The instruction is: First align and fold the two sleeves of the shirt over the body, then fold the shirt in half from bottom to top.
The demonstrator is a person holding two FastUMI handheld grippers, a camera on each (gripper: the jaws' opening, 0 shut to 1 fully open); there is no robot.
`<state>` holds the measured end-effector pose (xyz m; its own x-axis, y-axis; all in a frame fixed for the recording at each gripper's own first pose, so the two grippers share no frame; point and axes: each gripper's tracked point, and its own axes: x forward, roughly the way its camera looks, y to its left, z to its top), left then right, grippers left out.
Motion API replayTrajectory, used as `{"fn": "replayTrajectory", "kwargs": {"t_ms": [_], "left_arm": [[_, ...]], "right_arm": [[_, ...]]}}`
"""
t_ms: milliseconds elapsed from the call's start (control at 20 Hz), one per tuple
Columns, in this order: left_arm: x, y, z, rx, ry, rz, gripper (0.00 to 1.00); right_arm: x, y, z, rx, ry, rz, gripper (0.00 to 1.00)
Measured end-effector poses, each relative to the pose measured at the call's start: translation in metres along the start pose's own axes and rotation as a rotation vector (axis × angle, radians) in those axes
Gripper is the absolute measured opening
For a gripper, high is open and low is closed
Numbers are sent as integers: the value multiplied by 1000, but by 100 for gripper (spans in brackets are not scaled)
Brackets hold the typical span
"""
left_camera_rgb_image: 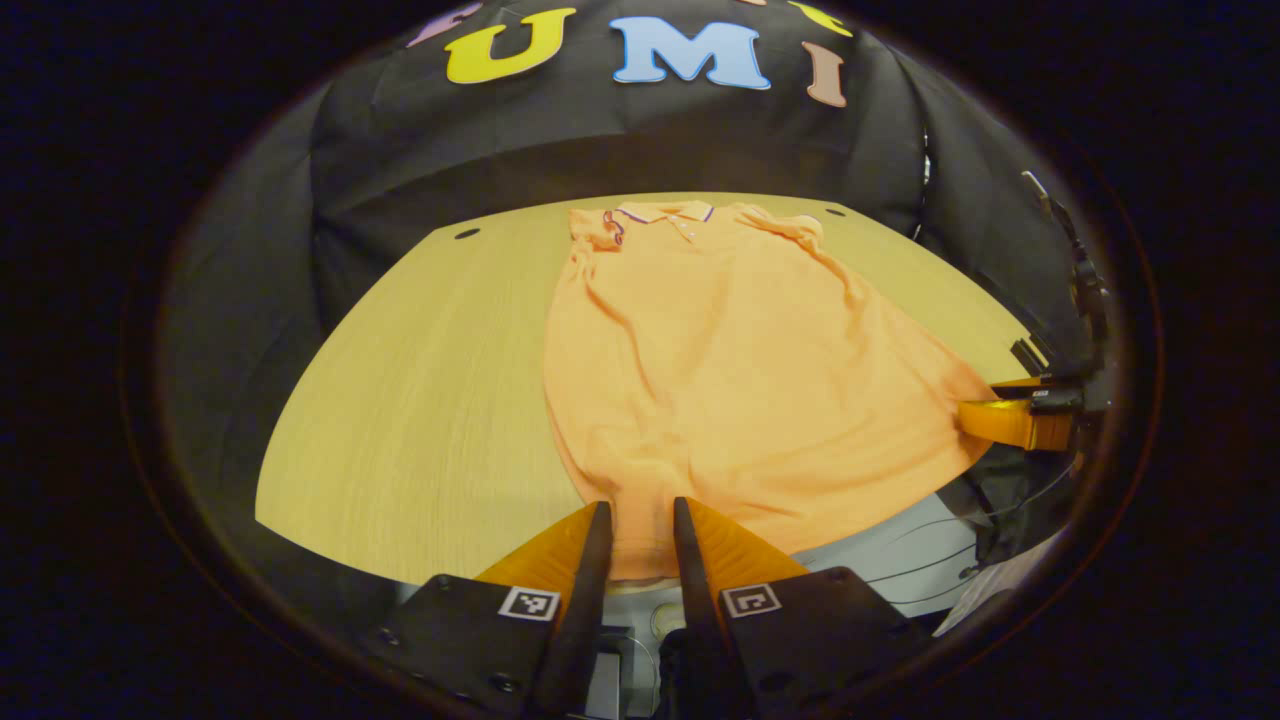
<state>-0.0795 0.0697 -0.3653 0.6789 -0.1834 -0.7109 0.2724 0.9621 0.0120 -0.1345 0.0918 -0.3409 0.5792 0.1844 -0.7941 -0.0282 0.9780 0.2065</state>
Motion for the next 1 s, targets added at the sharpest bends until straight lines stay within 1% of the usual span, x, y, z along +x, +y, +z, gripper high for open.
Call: {"fn": "replayTrajectory", "kwargs": {"t_ms": [50, 100, 150, 200, 250, 300, 450, 550, 700, 800, 1000], "left_arm": [[-1, 2, 0, -2, 0, 11, 26], [0, 1, 0, -1, 3, 13, 16], [0, 1, 0, -1, 1, 15, 14], [-1, 2, 1, -17, 0, 23, 14], [0, 2, 2, -19, -2, 26, 6], [1, 1, 1, -17, 1, 30, 6], [1, 0, 1, -16, 12, 56, 6], [-1, 0, 3, -29, 14, 71, 6], [-6, 3, 14, -59, -9, 100, 6], [-12, 3, 26, -88, -31, 109, 6], [-20, 2, 70, -81, -109, 115, 6]], "right_arm": [[1, 0, 0, 21, -6, -2, 29], [0, 0, 0, 31, -2, 7, 26], [0, 1, 0, 36, -2, 22, 27], [1, -1, -1, 65, 9, 26, 27], [-10, 0, -1, 103, 5, 47, 6], [-5, -1, -1, 128, 16, 66, 4], [-4, -1, 0, 190, 35, 113, 3], [-7, -2, 6, 190, 29, 133, 3], [-21, -2, 23, 169, -16, 161, 3], [-31, -1, 43, 166, -54, 175, 3], [-47, -3, 88, 132, -141, 180, 3]]}}
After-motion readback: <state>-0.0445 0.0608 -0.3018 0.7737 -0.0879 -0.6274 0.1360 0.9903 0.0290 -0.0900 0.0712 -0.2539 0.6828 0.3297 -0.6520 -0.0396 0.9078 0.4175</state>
